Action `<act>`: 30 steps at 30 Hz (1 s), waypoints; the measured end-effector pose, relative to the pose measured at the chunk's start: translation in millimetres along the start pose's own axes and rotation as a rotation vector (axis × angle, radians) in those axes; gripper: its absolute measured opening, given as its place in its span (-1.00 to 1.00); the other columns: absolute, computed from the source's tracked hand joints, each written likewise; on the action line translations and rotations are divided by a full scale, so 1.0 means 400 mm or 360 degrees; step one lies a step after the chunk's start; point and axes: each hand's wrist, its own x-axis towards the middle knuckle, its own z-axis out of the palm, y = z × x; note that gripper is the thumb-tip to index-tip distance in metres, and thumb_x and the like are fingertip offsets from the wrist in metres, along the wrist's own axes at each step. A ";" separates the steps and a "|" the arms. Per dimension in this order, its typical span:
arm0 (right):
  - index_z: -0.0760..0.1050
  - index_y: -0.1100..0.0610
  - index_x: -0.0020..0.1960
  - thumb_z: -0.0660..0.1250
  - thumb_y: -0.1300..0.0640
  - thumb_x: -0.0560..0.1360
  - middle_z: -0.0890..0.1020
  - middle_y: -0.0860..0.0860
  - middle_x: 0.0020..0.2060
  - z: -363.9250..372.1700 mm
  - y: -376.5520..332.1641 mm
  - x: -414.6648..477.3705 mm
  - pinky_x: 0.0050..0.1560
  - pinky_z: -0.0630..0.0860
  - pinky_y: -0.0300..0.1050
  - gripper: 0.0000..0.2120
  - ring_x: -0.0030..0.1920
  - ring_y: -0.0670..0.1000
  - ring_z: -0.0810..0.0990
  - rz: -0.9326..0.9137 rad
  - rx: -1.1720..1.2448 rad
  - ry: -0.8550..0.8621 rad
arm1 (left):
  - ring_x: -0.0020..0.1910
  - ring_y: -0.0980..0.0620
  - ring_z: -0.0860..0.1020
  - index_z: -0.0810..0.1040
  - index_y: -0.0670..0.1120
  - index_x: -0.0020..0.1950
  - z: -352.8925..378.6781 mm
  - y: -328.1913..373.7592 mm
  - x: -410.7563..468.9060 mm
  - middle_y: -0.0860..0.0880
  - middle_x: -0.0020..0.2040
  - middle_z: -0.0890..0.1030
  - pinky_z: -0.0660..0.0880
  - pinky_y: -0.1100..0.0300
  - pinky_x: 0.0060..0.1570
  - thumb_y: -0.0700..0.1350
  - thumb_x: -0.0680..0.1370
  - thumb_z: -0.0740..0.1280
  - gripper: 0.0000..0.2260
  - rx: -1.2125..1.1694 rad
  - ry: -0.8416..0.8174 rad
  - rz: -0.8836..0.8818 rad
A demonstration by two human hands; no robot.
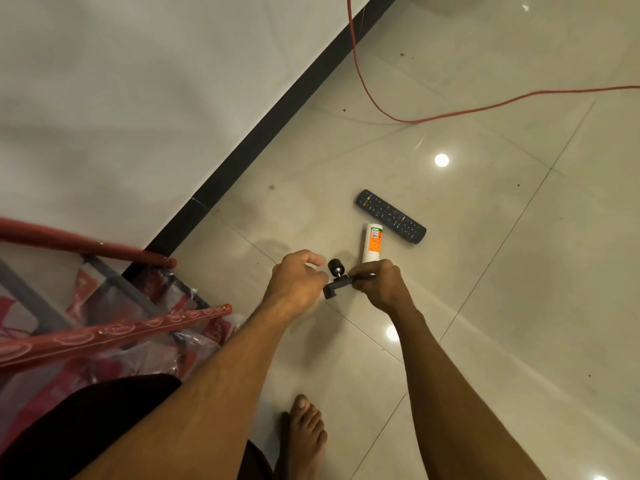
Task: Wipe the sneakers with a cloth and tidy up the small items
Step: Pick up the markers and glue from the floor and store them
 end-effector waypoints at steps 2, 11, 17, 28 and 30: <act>0.69 0.18 -0.04 0.41 0.42 0.40 0.68 0.07 -0.15 -0.034 -0.035 -0.009 -0.24 0.41 -0.49 -0.78 -0.24 -0.14 0.59 -0.0102 0.0095 -0.0043 | 0.08 0.00 0.55 0.53 -0.04 0.28 -0.002 -0.004 0.004 -0.06 0.18 0.59 0.49 0.19 0.03 -0.13 0.54 0.37 -0.69 -0.0014 0.0033 -0.0016; 0.67 0.31 -0.03 0.44 0.47 0.36 0.71 0.08 -0.21 -0.086 -0.167 -0.032 -0.04 0.60 -0.21 -0.78 -0.14 -0.04 0.70 -0.0376 0.0535 -0.0294 | -0.04 0.04 0.62 0.48 -0.10 0.34 -0.002 -0.007 0.006 -0.05 0.10 0.63 0.42 0.19 -0.02 0.01 0.47 0.49 -0.52 -0.0163 -0.0010 -0.0064; 0.66 0.33 -0.01 0.43 0.48 0.36 0.71 0.19 -0.11 -0.085 -0.206 -0.032 0.11 0.60 0.08 -0.77 -0.04 0.14 0.69 -0.0467 0.0662 -0.0391 | -0.13 -0.05 0.63 0.63 -0.12 0.00 -0.007 -0.003 0.017 -0.08 -0.12 0.67 0.59 0.03 0.06 -0.11 0.43 0.53 -0.80 -0.0379 0.0119 -0.0081; 0.64 0.27 0.07 0.51 0.43 0.31 0.71 0.12 -0.05 -0.100 -0.165 -0.038 0.06 0.61 -0.11 -0.66 0.01 0.01 0.69 -0.0324 0.0802 -0.0360 | -0.22 -0.01 0.61 0.63 -0.18 0.07 0.004 0.008 0.022 -0.13 -0.09 0.66 0.57 0.14 -0.12 -0.15 0.47 0.48 -0.78 -0.0452 0.0121 -0.0131; 0.63 0.26 0.11 0.53 0.43 0.29 0.70 0.11 -0.02 -0.100 -0.134 -0.026 0.06 0.62 -0.07 -0.59 0.01 0.03 0.69 -0.0208 0.0885 -0.0250 | -0.22 0.00 0.61 0.62 -0.17 0.06 0.006 0.010 0.024 -0.11 -0.11 0.66 0.57 0.14 -0.11 -0.13 0.48 0.48 -0.80 -0.0467 0.0128 -0.0119</act>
